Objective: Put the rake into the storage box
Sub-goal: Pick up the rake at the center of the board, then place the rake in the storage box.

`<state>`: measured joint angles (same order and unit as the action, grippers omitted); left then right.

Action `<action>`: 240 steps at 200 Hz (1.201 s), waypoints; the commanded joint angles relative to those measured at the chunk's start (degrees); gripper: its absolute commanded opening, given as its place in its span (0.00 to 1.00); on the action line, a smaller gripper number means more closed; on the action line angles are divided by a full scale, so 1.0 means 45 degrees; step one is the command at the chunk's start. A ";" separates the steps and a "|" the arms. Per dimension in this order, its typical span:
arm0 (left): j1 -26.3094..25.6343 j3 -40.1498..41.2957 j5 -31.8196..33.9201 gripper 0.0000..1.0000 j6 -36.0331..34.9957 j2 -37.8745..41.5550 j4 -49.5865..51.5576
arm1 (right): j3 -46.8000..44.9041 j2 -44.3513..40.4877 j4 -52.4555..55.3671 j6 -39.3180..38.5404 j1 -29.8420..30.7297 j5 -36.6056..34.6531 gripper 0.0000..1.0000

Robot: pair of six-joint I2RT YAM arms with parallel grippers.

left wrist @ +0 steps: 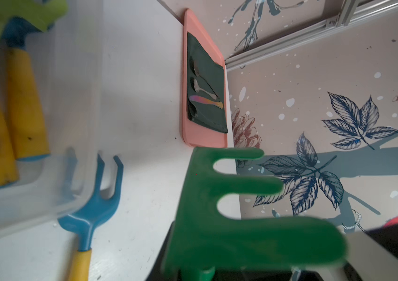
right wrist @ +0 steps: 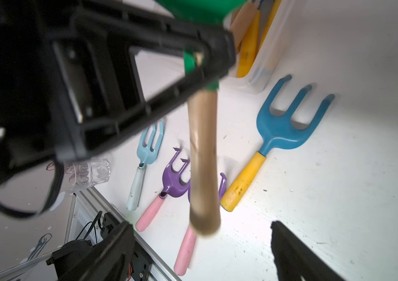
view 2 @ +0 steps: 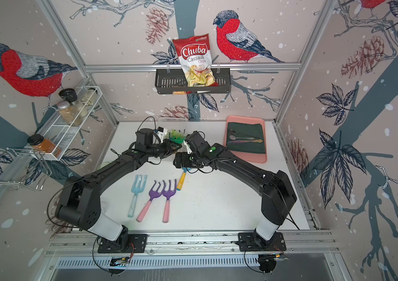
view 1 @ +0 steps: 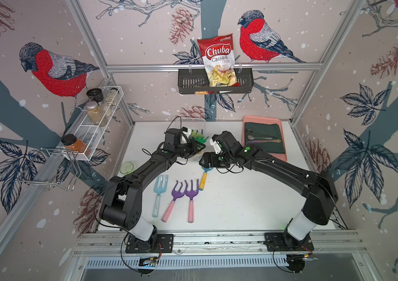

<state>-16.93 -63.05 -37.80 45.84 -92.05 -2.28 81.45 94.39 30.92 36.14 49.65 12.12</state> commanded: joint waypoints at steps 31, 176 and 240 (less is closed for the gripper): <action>0.1497 -0.3890 -0.0543 0.03 -0.2807 -0.3039 0.2844 | -0.1984 -0.1509 -0.0380 0.0498 -0.0347 -0.0271 0.91; 0.1779 -1.2142 -0.0568 0.04 -0.4815 -1.0252 0.7187 | -0.3393 -0.1503 -0.1198 0.0461 -0.1111 0.0524 0.90; 0.1482 -1.2047 -0.0317 0.12 -0.5051 -1.0716 0.7387 | -0.3510 -0.1388 -0.1265 0.0512 -0.1087 0.0530 0.89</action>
<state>-9.89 -117.21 -39.92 24.60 -140.05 29.08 65.73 87.88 26.61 37.87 44.64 14.13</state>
